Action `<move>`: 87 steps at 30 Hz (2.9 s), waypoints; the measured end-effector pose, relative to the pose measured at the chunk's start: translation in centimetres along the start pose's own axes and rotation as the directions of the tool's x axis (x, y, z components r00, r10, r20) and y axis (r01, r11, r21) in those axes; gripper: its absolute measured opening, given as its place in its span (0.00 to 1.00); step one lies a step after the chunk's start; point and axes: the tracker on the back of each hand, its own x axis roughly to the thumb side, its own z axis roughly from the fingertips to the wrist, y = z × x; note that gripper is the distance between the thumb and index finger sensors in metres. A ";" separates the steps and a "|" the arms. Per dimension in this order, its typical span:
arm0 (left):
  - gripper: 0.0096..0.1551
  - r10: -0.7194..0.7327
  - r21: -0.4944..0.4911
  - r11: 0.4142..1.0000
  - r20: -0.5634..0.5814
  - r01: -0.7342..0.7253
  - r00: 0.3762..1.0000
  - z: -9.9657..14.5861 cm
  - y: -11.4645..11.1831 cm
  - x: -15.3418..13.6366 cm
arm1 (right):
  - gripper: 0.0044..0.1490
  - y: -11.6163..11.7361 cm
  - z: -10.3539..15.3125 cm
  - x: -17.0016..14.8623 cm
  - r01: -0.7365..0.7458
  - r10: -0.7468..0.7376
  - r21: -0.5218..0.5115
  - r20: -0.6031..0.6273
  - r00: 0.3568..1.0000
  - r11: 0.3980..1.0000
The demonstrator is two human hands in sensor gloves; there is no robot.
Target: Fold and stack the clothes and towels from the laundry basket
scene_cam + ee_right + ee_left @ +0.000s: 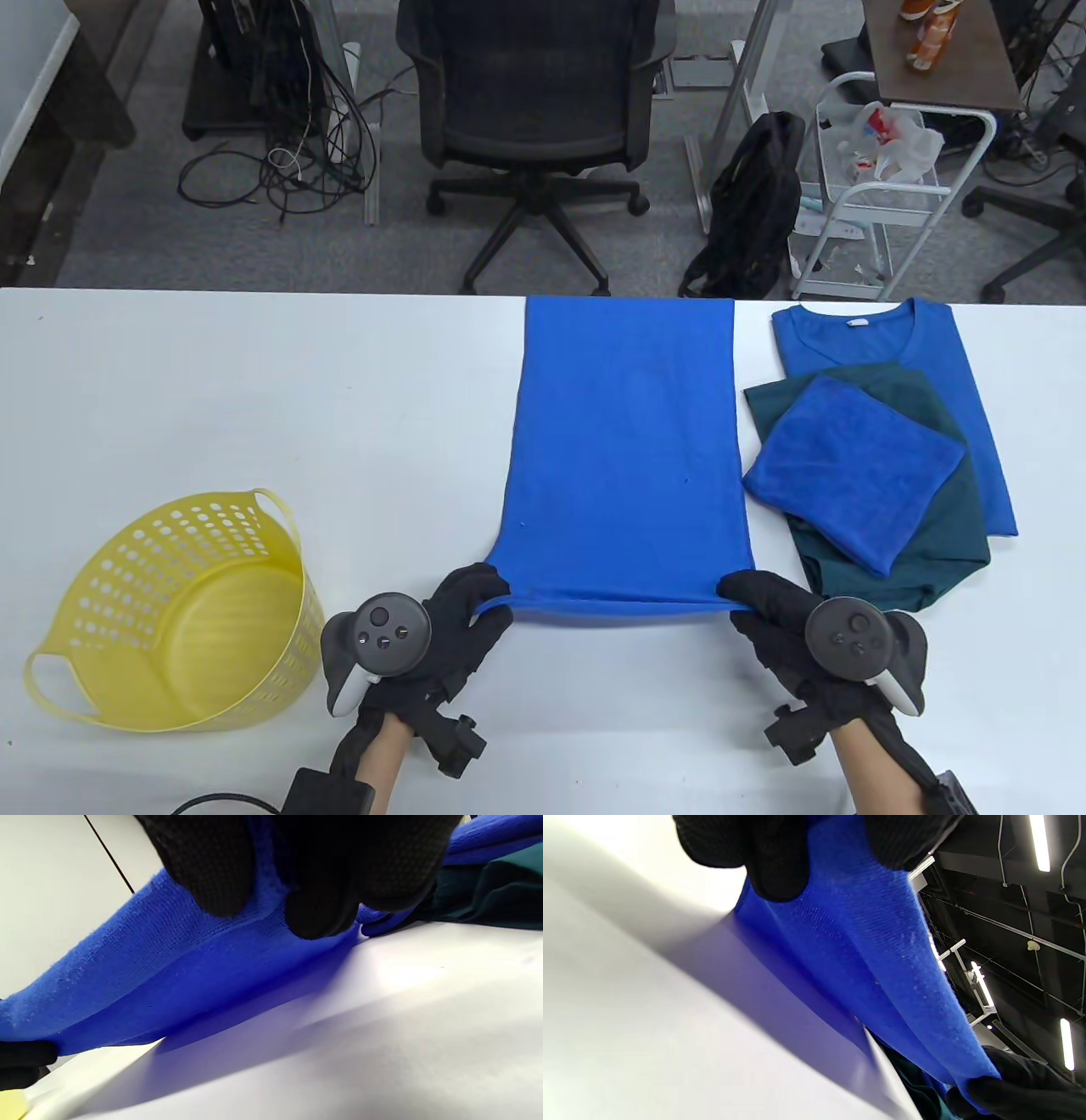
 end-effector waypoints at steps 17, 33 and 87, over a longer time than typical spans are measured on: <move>0.22 -0.092 0.022 0.995 -0.030 0.092 0.995 0.3 0.1 -0.1 | 0.36 0.5 -0.2 0.0 0.089 -0.075 0.285 -0.060 0.995 0.954; 0.21 -0.084 0.041 0.995 -0.100 0.089 0.991 0.5 0.9 -1.2 | 0.26 -0.2 0.2 -1.0 0.169 -0.167 0.120 -0.026 0.986 0.978; 0.23 -0.062 0.049 0.996 -0.117 0.068 0.991 1.4 1.7 -0.7 | 0.20 -1.7 0.6 -2.4 0.624 -0.626 0.043 0.075 0.776 0.780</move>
